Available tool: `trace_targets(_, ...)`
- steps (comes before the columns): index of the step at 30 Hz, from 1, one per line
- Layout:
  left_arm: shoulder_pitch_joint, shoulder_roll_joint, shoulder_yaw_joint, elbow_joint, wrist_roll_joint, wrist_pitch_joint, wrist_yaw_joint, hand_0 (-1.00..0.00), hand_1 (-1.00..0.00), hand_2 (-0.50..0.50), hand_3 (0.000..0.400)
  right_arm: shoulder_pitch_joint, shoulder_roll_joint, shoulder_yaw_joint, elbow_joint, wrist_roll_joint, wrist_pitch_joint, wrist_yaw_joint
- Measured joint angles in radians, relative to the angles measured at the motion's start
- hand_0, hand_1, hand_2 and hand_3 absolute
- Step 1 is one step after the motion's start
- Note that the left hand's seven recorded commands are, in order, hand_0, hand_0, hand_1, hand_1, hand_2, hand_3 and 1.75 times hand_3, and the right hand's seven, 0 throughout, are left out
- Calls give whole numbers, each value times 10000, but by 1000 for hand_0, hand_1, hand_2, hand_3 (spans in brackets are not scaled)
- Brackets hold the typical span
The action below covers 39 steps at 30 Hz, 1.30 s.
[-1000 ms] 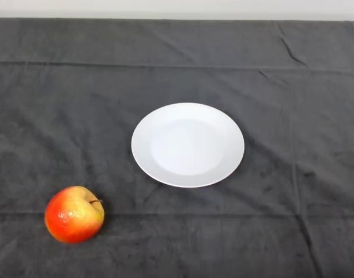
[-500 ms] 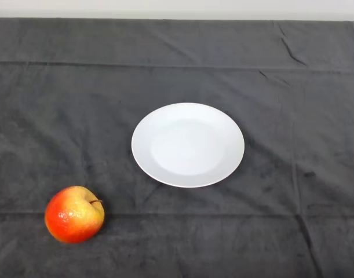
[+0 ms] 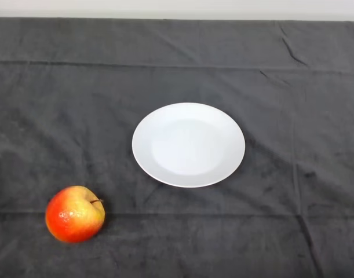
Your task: Move the apple to the plate
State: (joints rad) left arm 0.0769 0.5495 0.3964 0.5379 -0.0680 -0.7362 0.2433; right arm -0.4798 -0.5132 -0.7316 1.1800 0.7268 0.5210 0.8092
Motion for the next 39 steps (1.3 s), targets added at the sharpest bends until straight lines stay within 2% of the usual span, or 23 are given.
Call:
trace_targets(7, 1045, -244, -452, -2250, 552, 967, -1, 0, 0, 0, 0, 0, 3, 1, 0, 0, 0, -1)
trace_targets(14, 1388, -528, -1160, -3452, 1100, 1808, -35, 0, 0, 0, 0, 0, 3, 0, 0, 0, 0, -2)
trace_targets(25, 1459, -1215, -2087, -4255, 1926, 2901, -70, 0, 0, 0, 0, 0, 3, 1, 0, 0, 0, -2)
trace_targets(29, 1448, -1292, -2358, -4618, 2080, 3048, -180, 0, 0, 0, 0, 0, 3, 1, 0, 0, 0, -3)
trace_targets(33, 1448, -1307, -2455, -4618, 2101, 3106, -197, 0, 0, 0, 0, 0, 3, 0, 0, 0, 0, -4)
trace_targets(39, 1445, -1420, -3194, -4618, 2299, 3158, -291, 0, 0, 0, 0, 0, 4, 1, -1, 0, 0, -5)
